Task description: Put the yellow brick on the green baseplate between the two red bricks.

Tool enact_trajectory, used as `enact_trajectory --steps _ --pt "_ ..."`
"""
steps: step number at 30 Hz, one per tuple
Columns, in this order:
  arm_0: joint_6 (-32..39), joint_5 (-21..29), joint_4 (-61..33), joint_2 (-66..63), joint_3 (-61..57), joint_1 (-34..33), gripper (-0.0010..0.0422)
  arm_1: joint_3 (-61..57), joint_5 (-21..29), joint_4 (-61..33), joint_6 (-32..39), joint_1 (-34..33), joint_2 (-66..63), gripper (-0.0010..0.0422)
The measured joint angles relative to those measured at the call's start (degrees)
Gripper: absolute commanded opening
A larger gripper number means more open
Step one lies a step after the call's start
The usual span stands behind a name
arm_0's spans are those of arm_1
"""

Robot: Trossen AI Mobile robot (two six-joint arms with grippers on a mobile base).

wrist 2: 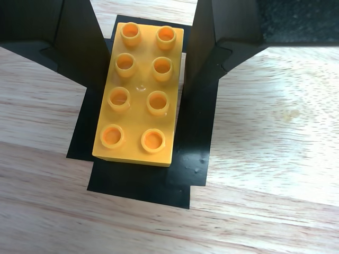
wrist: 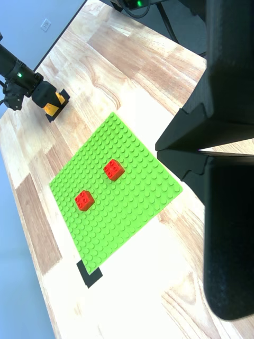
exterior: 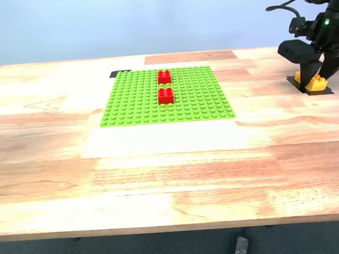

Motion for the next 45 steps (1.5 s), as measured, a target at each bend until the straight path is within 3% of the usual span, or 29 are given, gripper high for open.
enact_trajectory --steps 12,27,36,45 --pt "-0.07 0.00 0.04 -0.07 0.00 0.00 0.0000 -0.15 0.02 1.44 1.01 1.42 -0.42 0.0162" --pt "-0.09 -0.02 -0.31 -0.11 0.00 0.00 0.0000 -0.24 -0.39 1.09 -0.66 1.86 -1.70 0.0025" --pt "-0.11 -0.02 -0.76 -0.11 0.00 0.00 0.0000 -0.09 -0.46 1.25 -7.61 6.19 -9.07 0.0019" --pt "-0.17 -0.59 -0.72 -0.11 0.00 0.00 0.0000 4.81 -3.67 0.57 -22.25 16.04 -14.82 0.0019"
